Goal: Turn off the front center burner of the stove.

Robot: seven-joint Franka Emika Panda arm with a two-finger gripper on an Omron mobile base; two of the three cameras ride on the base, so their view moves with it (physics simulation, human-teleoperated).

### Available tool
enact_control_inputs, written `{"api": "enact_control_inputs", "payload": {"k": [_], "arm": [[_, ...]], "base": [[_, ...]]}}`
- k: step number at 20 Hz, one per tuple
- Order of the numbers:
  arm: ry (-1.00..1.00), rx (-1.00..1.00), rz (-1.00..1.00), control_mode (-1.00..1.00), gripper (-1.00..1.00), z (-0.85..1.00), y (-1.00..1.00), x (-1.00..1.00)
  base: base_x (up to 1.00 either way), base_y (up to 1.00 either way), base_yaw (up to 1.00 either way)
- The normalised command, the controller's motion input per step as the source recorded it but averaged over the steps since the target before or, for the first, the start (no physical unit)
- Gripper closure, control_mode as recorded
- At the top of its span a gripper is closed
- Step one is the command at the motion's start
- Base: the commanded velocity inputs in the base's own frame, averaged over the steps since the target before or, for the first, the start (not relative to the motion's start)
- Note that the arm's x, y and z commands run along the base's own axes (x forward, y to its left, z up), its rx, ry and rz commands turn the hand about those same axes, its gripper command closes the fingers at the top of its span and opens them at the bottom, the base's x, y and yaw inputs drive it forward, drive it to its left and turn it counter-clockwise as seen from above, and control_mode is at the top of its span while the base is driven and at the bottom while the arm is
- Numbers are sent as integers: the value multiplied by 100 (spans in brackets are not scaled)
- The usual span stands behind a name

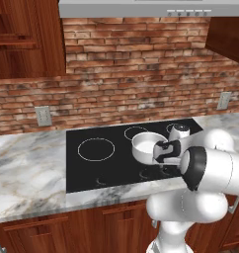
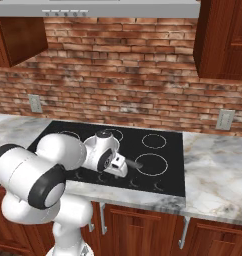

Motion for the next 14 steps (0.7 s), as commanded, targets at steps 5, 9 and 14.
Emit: {"api": "enact_control_inputs", "payload": {"k": [5, 9, 14], "arm": [[0, 0, -21, -100, -100, -8, 0, 0], [0, 0, -17, -100, -100, -11, 1, -3], [0, 0, -9, -100, -100, -2, 15, -2]], "base": [[0, 0, 0], [0, 0, 0], [0, 0, 0]]}}
